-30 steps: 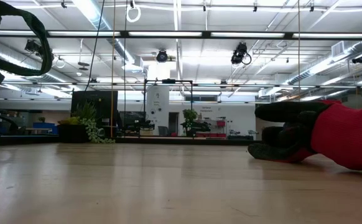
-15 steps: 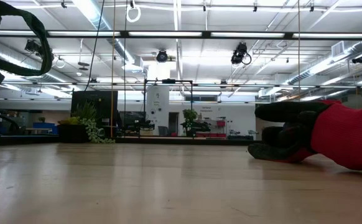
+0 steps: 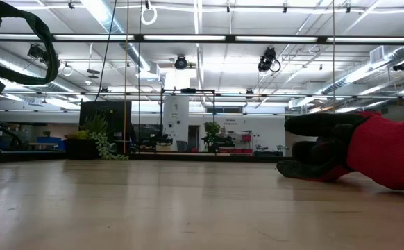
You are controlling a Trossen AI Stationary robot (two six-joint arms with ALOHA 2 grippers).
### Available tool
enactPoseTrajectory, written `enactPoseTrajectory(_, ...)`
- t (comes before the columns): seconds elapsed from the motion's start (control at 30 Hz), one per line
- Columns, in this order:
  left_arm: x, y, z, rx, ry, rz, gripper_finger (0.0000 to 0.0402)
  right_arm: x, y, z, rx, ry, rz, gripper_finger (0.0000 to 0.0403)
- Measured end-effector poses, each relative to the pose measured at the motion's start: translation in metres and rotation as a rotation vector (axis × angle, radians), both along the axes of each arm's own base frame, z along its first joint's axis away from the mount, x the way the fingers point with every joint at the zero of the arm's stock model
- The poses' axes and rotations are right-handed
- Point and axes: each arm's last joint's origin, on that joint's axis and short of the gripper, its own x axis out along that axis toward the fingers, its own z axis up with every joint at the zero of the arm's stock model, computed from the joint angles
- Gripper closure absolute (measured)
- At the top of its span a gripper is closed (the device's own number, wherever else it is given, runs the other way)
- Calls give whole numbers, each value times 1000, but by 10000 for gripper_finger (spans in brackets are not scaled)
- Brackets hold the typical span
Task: Pick & Place Garden tools in Gardening bag
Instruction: Put the brown trowel into the white gardening bag
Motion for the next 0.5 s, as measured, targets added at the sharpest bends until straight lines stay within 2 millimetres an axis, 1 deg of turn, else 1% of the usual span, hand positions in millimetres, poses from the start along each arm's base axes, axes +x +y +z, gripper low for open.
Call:
enactPoseTrajectory(0.17,-6,-2,-4,35,33,11,324,0,1,0,1,0,19,403)
enactPoseTrajectory(0.5,-11,-11,-10,108,46,6,324,5,1,-2,2,13,26,403)
